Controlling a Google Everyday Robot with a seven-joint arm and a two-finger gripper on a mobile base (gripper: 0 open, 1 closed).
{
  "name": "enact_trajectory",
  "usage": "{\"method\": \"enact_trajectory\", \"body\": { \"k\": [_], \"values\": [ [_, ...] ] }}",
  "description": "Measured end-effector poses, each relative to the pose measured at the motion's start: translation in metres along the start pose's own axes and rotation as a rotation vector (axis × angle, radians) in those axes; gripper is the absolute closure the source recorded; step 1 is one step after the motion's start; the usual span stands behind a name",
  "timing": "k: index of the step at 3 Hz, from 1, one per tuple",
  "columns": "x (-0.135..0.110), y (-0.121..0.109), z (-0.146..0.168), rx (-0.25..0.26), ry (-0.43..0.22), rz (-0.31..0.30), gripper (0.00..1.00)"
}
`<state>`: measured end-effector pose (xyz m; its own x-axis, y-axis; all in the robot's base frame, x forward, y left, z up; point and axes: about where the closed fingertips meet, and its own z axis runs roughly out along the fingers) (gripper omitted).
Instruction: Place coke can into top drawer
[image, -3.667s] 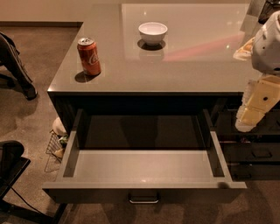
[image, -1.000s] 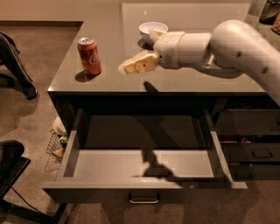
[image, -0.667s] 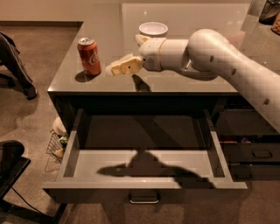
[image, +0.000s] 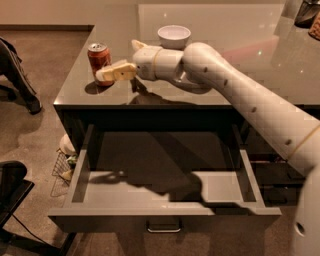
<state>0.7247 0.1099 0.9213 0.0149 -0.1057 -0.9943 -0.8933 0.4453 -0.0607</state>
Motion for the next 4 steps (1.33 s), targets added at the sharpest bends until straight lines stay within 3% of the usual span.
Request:
{"method": "enact_trajectory", "body": {
  "k": [1, 2, 3, 4],
  "values": [
    [-0.005, 0.004, 0.028, -0.043, -0.034, 0.010, 0.00],
    [-0.006, 0.013, 0.057, -0.091, -0.018, 0.014, 0.17],
    [-0.003, 0.021, 0.081, -0.133, 0.002, 0.022, 0.40],
    [-0.003, 0.024, 0.086, -0.141, 0.003, 0.023, 0.63]
  ]
}}
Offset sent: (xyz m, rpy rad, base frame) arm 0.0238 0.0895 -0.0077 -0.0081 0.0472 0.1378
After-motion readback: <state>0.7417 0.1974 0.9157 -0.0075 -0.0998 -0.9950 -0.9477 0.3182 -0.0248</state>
